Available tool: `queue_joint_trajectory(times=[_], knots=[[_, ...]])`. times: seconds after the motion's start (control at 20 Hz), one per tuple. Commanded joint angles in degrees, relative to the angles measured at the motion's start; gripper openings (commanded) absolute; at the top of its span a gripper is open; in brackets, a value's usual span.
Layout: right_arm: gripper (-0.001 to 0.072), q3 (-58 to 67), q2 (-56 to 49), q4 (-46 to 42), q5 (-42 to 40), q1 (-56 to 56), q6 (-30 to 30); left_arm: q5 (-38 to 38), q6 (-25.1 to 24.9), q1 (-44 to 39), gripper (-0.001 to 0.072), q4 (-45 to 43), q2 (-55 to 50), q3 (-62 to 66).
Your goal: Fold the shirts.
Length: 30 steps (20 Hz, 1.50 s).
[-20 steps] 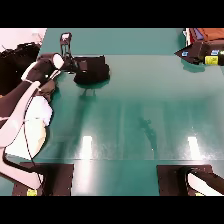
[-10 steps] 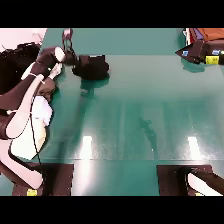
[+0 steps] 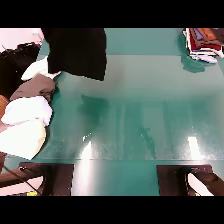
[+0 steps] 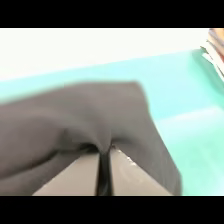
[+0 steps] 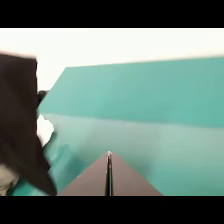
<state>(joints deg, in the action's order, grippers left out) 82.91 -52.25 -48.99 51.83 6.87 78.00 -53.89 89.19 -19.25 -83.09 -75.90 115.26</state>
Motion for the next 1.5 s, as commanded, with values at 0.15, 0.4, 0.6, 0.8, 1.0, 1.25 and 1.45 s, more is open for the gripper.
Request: queue_joint_trajectory(times=[0.15, 0.4, 0.6, 0.8, 1.0, 1.25, 1.45], knots=[[0.0015, 11.67, -3.39, -2.19, 8.55, 0.04, -0.02, -9.92, 2.49, -18.32, 0.0025, -4.00, 3.34, -13.33], [0.0015, 20.44, -9.46, -2.08, 17.62, 0.04, 0.02, -2.47, 2.45, -27.17, 0.0650, -0.42, -0.09, -29.44], [0.0015, 22.16, -11.41, -2.08, 22.29, 0.04, 0.11, 1.18, 2.69, -19.15, 0.0649, -4.11, -0.42, -29.86], [0.0016, 19.43, -10.64, -2.08, 23.10, 0.04, 0.17, 1.05, 2.49, -5.88, 0.0539, 6.51, -5.53, -29.86], [0.0015, 9.97, -7.43, -2.08, 20.57, 0.04, 0.17, 2.03, -5.81, -0.98, 0.0540, 22.97, -16.65, -29.79], [0.0016, -0.70, -4.04, -2.03, 14.78, 0.04, 0.22, 2.12, -14.12, -0.90, 0.0540, 37.83, -25.46, -29.81], [0.0016, -5.90, -2.67, -2.08, 13.86, 0.02, 0.70, 2.23, -14.86, -0.87, 0.0538, 37.46, -25.70, -29.79]])
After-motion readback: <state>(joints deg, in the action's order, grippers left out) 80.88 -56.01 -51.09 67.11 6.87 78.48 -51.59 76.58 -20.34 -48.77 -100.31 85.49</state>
